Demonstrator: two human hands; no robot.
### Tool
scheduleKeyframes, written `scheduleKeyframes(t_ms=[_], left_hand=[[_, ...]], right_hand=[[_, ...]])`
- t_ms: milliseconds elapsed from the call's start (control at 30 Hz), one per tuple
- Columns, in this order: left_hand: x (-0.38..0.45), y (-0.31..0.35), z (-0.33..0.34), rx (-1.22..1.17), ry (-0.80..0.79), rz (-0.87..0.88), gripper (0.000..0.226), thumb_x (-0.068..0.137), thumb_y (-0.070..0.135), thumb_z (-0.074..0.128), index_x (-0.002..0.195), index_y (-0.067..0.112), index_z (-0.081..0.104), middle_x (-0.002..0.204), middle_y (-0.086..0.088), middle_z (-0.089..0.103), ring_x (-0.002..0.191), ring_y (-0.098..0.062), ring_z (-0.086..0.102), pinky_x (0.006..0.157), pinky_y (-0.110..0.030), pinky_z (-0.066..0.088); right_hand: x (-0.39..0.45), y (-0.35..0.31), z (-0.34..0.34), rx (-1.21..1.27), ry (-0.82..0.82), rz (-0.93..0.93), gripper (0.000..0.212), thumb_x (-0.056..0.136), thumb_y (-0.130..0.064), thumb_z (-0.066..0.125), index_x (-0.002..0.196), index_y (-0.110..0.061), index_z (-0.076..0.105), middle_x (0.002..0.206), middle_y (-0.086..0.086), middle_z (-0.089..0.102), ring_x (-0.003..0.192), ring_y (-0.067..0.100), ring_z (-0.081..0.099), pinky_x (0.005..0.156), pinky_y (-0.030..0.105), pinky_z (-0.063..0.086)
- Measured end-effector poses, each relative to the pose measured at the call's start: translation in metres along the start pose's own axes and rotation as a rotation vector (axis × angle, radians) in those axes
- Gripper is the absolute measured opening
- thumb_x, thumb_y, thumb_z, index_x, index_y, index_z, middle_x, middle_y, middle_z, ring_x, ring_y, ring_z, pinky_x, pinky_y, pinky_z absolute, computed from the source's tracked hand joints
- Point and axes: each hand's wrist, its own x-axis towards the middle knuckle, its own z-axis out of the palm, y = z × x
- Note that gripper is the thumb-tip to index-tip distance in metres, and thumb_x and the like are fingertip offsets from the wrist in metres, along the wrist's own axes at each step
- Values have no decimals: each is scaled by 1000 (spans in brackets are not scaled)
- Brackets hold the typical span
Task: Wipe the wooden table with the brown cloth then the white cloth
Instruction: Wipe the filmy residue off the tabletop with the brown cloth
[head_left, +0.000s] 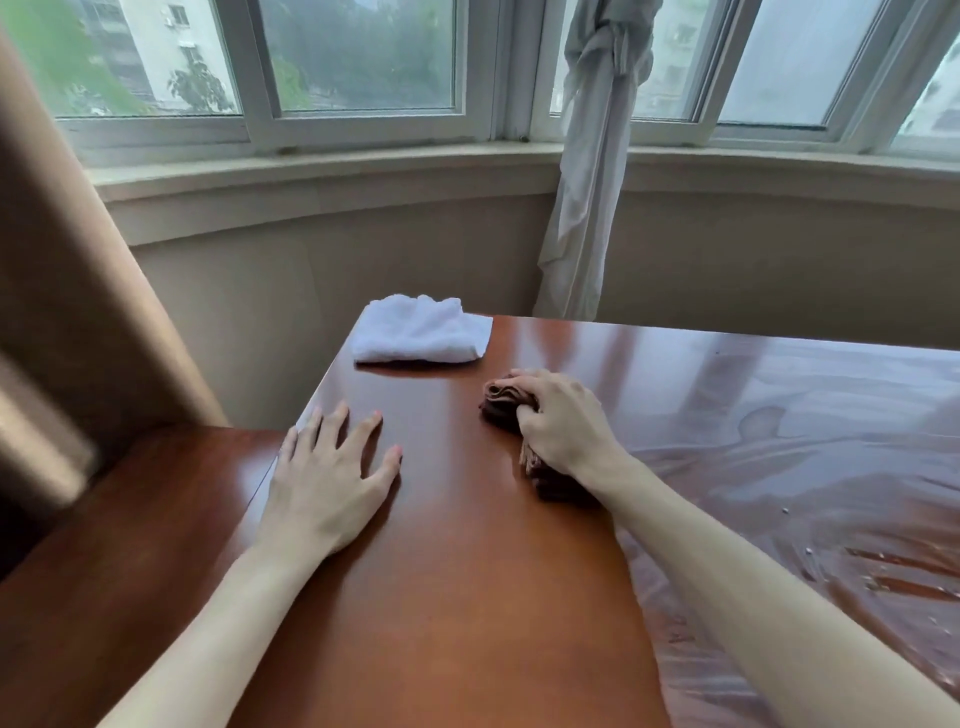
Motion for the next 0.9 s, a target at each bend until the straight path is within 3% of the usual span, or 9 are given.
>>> scheduleKeyframes(t_ms=[167,333,433,533,600,733,833,900], left_hand=[[4,-1,7,-27,60,-20,79,80,75,11,149,46,35,162,4,27,153,-19,15,124,-39,12],[10,-2,7,-31,67,-47,82,77,77,9,149,48,35,162,9,26,152,-16,15,123,-38,12],[8,1,3,-23,52,-47,84,76,77,9,150,47,35,162,7,28,151,-17,17,123,-38,12],[6,4,-1,-20,17,-48,73,85,75,21,150,44,36,162,4,29,151,-19,18,123,-39,12],[5,3,-1,-17,8,-41,63,93,69,32,149,43,38,161,2,29,151,-20,18,123,-40,11],[-2,4,-4,-13,-11,-35,62,95,66,34,150,40,38,162,-1,29,151,-24,18,124,-40,12],[-2,4,-8,-7,-23,-14,62,96,64,33,153,39,34,164,-1,25,152,-25,14,124,-40,9],[-4,4,-6,-1,-13,-13,61,97,64,32,153,40,33,164,-1,24,153,-24,13,124,-39,8]], right_hand=[[116,33,8,-21,50,111,39,76,-21,46,103,-27,74,118,-1,72,111,31,62,88,39,52],[170,34,17,-52,77,204,44,82,-21,51,116,-33,75,115,7,73,111,36,62,87,36,49],[137,33,19,-75,68,150,47,82,-21,47,120,-33,73,122,-1,72,116,31,62,90,37,50],[62,17,11,-63,23,40,57,77,-25,44,125,-33,72,138,-8,65,130,22,55,105,39,48],[0,-2,4,-27,-29,-59,60,75,-25,44,127,-34,72,141,-10,62,135,15,52,112,36,43],[-118,-35,-12,65,-195,-284,61,76,-20,50,131,-39,68,145,-22,56,140,2,42,119,24,32],[-127,-31,-15,109,-223,-337,62,74,-17,53,128,-44,69,142,-28,56,138,-3,43,114,25,38],[-93,-20,-14,90,-152,-257,61,73,-17,53,124,-46,69,139,-29,58,133,-1,48,110,31,44]])
